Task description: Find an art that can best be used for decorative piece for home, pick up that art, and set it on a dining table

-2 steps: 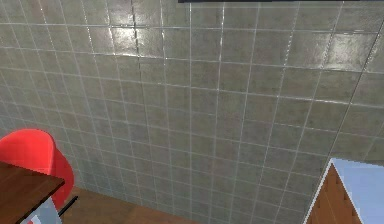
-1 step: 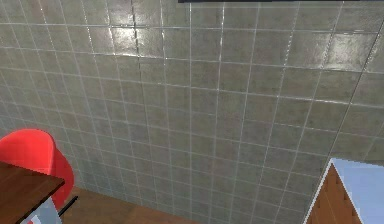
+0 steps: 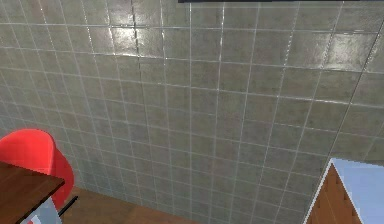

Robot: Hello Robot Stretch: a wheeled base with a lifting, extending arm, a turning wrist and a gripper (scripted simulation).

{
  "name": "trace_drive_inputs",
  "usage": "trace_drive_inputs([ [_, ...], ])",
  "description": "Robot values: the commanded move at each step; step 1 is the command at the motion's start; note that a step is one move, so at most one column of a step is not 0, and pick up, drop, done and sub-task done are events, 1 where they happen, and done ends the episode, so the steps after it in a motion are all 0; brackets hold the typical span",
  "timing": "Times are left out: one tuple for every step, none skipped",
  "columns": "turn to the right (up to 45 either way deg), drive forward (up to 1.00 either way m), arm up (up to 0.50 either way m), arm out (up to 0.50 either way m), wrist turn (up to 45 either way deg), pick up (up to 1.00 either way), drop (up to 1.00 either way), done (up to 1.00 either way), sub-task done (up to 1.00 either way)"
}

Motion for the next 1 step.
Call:
trace_drive_inputs([
  [0.0, 0.0, 0.0, 0.0, 45.0, 0.0, 0.0, 0.0, 0.0],
])
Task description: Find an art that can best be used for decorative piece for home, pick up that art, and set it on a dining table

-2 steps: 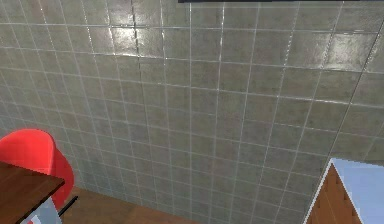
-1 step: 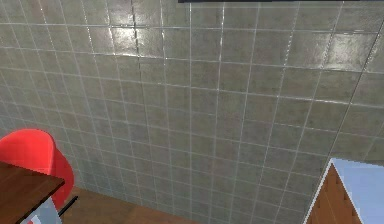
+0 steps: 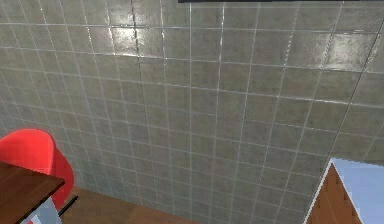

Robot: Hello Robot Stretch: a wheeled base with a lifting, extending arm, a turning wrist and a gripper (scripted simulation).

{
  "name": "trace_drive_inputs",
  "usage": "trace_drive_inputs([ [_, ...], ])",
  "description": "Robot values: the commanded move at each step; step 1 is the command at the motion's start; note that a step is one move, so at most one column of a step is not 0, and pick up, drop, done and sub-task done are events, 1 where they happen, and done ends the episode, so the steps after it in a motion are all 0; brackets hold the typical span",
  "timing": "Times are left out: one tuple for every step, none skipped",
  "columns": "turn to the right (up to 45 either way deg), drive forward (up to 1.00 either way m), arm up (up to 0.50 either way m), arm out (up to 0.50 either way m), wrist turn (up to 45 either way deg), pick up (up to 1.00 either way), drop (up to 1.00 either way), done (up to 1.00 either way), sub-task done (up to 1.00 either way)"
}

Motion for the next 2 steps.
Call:
trace_drive_inputs([
  [0.0, 0.0, 0.0, 0.0, 45.0, 0.0, 0.0, 0.0, 0.0],
  [0.0, 0.0, 0.0, 0.0, 45.0, 0.0, 0.0, 0.0, 0.0],
])
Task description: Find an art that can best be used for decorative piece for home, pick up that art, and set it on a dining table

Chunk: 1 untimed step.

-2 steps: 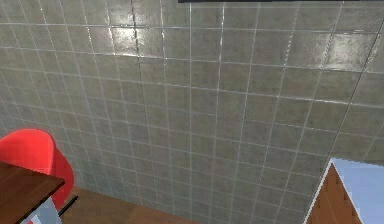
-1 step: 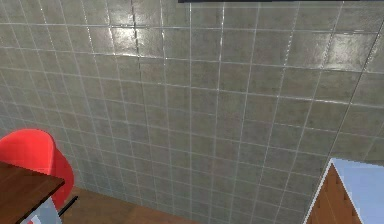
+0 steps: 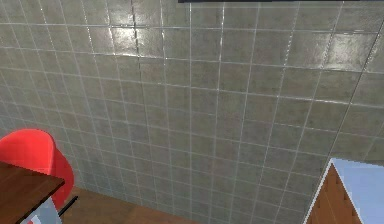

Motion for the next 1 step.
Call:
trace_drive_inputs([
  [0.0, 0.0, 0.0, 0.0, 45.0, 0.0, 0.0, 0.0, 0.0],
])
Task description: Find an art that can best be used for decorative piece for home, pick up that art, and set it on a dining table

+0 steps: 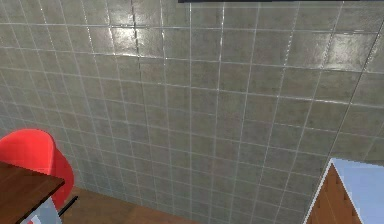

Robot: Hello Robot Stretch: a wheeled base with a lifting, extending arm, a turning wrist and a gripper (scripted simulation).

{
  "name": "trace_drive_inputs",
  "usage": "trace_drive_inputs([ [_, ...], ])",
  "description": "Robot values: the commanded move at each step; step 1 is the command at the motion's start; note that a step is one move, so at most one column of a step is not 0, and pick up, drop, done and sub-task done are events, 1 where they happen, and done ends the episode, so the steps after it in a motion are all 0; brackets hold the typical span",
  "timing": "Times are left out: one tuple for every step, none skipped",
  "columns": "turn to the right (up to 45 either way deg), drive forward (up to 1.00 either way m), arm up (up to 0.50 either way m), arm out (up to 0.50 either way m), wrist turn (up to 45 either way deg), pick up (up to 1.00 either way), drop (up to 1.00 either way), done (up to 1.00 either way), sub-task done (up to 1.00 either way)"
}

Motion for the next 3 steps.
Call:
trace_drive_inputs([
  [0.0, 0.0, 0.0, 0.0, 3.0, 0.0, 0.0, 0.0, 0.0],
  [0.0, 0.0, -0.28, 0.0, 0.0, 0.0, 0.0, 0.0, 0.0],
  [0.0, 0.0, 0.0, 0.0, 0.0, 1.0, 0.0, 0.0, 0.0],
])
